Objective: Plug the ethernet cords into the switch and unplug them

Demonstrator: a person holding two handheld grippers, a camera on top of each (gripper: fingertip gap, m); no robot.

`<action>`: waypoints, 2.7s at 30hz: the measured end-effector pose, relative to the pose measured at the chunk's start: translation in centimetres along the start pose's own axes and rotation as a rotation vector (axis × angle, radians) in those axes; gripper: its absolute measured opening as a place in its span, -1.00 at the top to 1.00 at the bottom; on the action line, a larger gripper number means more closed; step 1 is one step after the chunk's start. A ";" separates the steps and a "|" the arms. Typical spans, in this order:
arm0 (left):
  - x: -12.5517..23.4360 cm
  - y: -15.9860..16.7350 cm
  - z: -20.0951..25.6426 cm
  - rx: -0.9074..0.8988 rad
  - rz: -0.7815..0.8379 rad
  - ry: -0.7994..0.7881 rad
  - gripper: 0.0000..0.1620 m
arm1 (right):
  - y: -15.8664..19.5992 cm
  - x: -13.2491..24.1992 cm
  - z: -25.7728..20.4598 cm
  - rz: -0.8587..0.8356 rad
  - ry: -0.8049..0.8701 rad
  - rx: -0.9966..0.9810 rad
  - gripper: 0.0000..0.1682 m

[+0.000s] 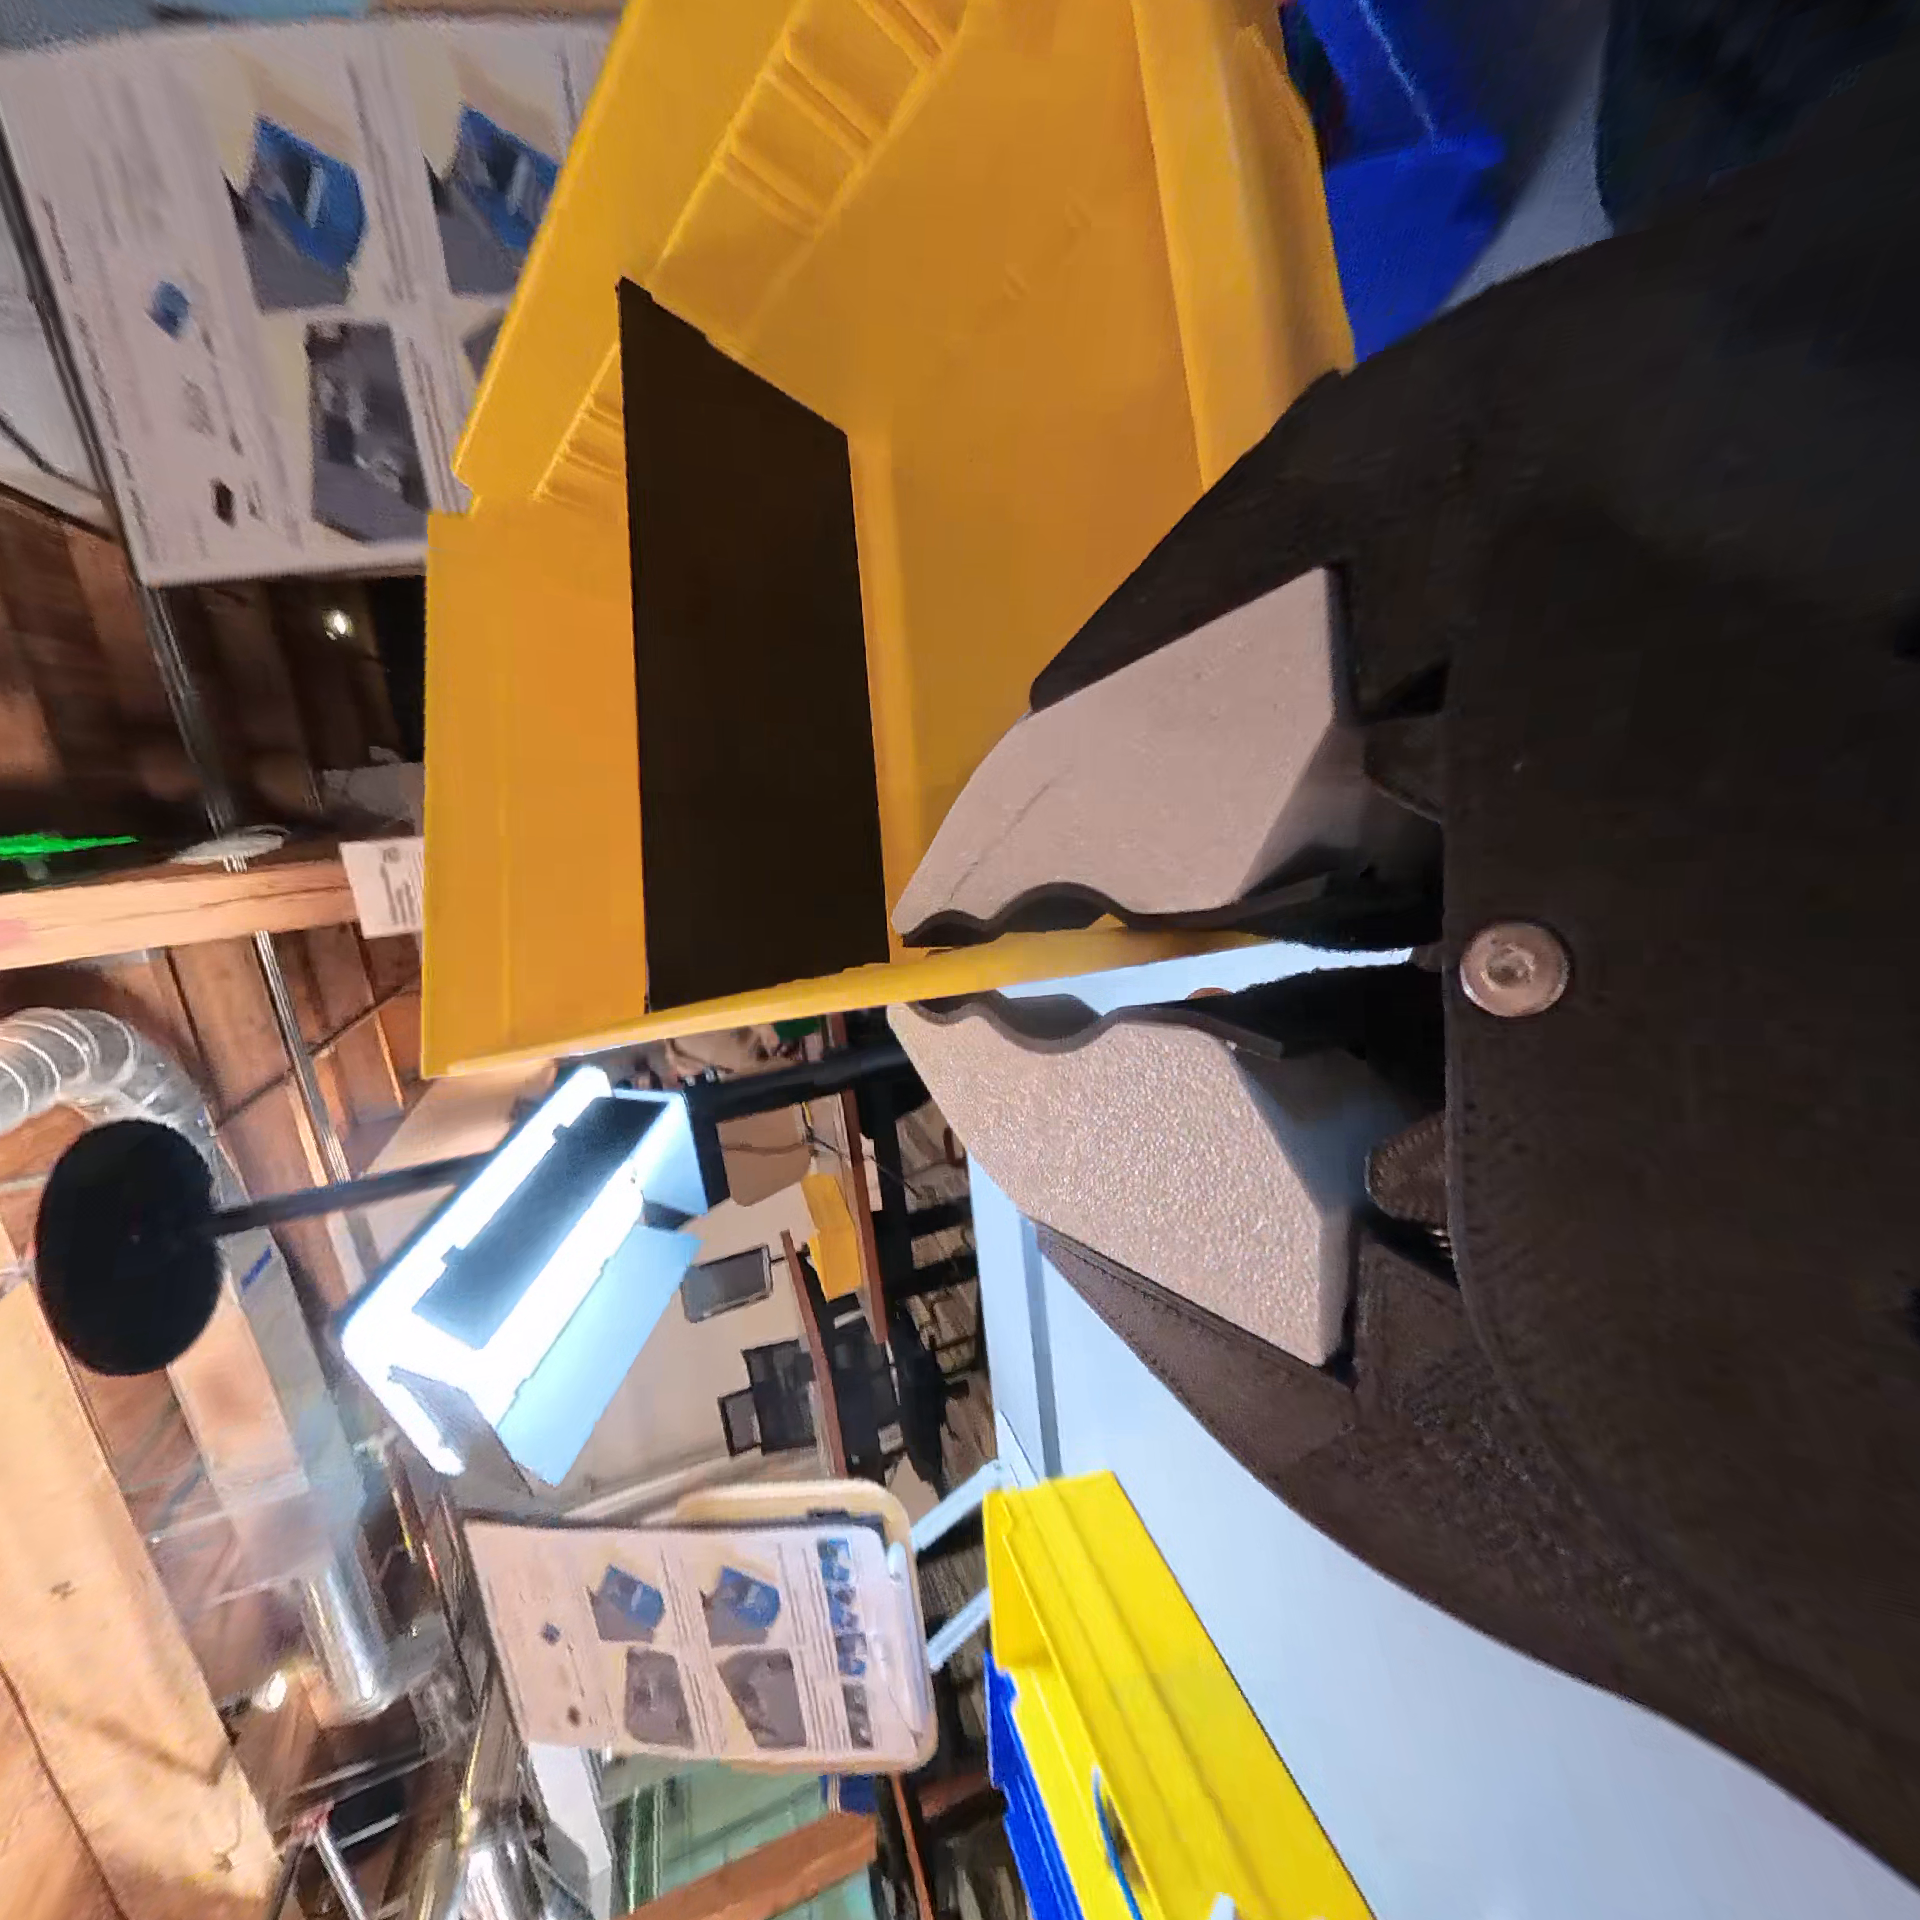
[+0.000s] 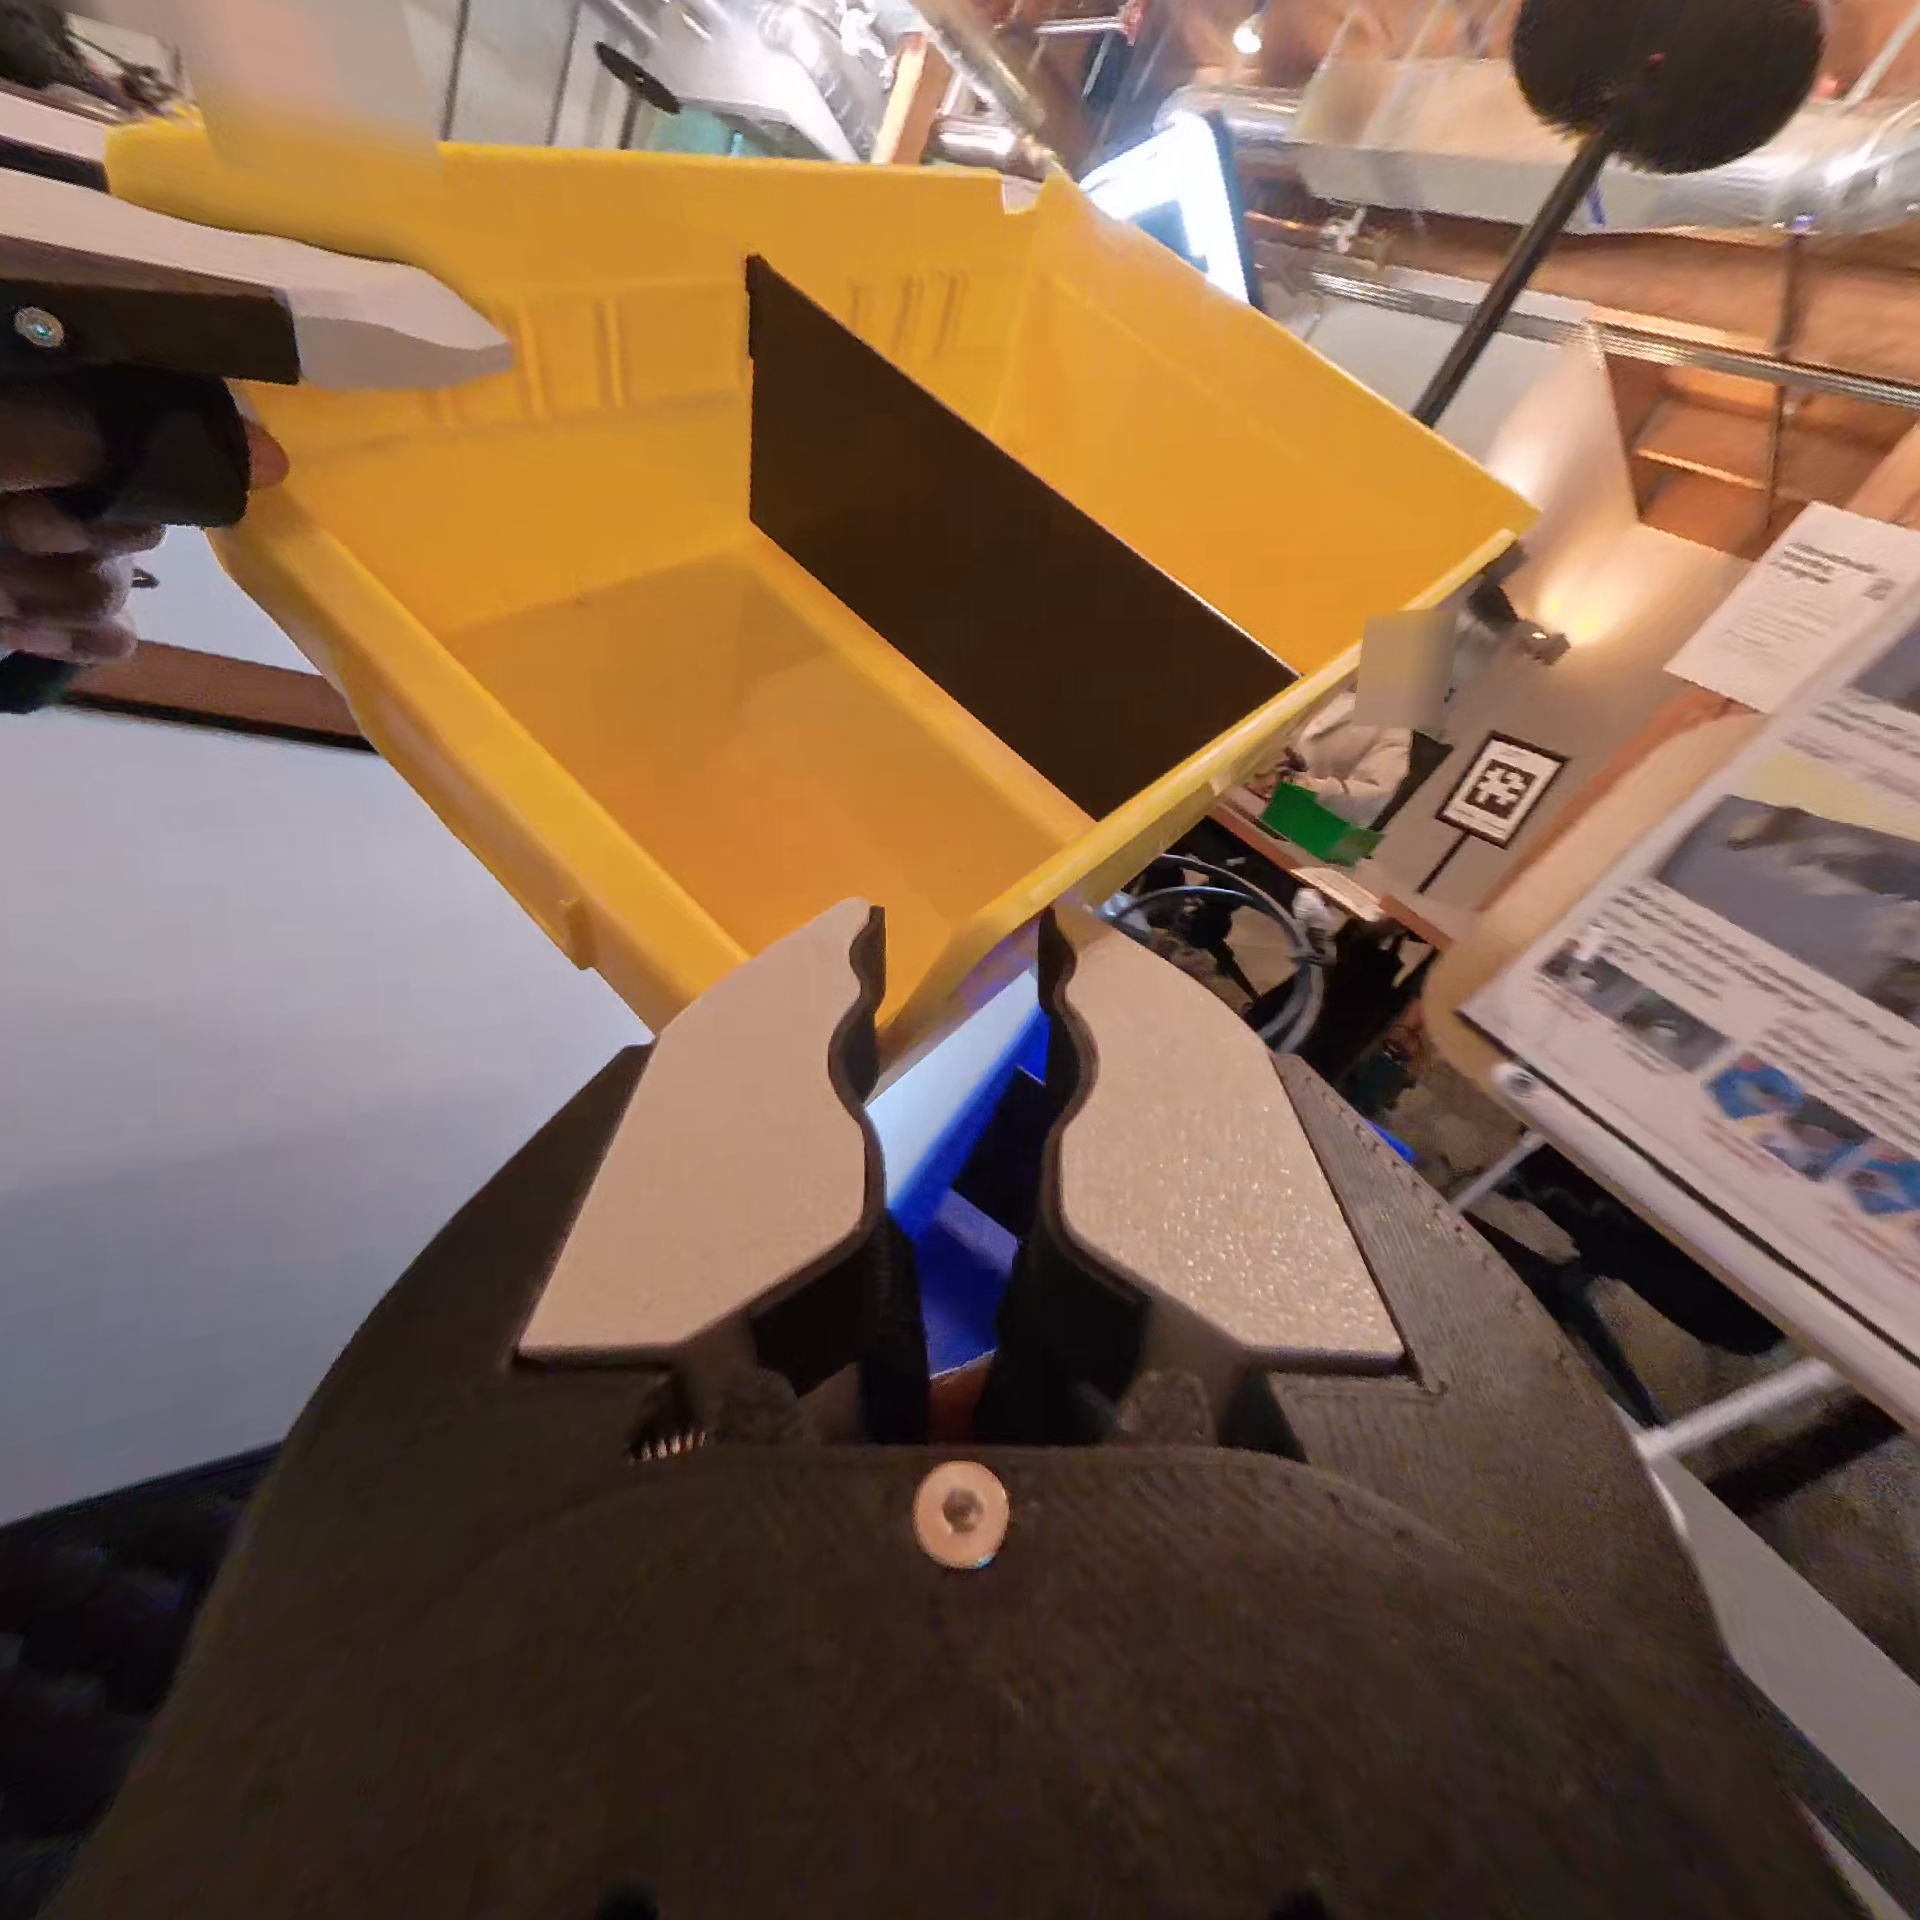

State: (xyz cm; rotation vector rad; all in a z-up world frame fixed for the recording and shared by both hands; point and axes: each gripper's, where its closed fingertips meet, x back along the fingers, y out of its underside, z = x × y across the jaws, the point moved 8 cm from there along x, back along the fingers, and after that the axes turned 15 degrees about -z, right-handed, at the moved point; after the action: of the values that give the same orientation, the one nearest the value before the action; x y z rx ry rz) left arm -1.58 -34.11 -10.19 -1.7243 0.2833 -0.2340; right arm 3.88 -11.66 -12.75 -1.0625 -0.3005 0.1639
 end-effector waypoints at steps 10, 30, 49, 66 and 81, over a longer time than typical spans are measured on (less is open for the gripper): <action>-2.7 -4.7 12.9 0.073 0.072 0.336 0.93 | 2.6 11.5 7.4 -0.077 0.301 -0.065 0.69; -7.2 -1.4 39.1 0.044 -0.238 0.767 0.91 | 18.5 25.1 16.7 -0.340 0.696 -0.502 0.79; -6.4 4.5 43.9 -0.045 -0.432 0.942 0.67 | 25.3 26.0 17.5 -0.461 0.696 -0.676 0.62; -8.5 7.0 29.1 -0.671 -0.688 0.937 0.28 | 19.4 21.4 14.4 -0.622 0.126 -0.183 0.30; -10.5 11.0 22.4 -0.624 -0.770 0.890 0.59 | 24.3 17.9 13.8 -0.910 0.007 -0.215 0.51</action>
State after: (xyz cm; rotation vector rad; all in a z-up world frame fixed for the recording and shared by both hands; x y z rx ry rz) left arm -5.18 -11.58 -24.80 -2.1867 0.3373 -1.6357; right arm 16.67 16.43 -24.91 -1.0434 -0.7755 -0.7001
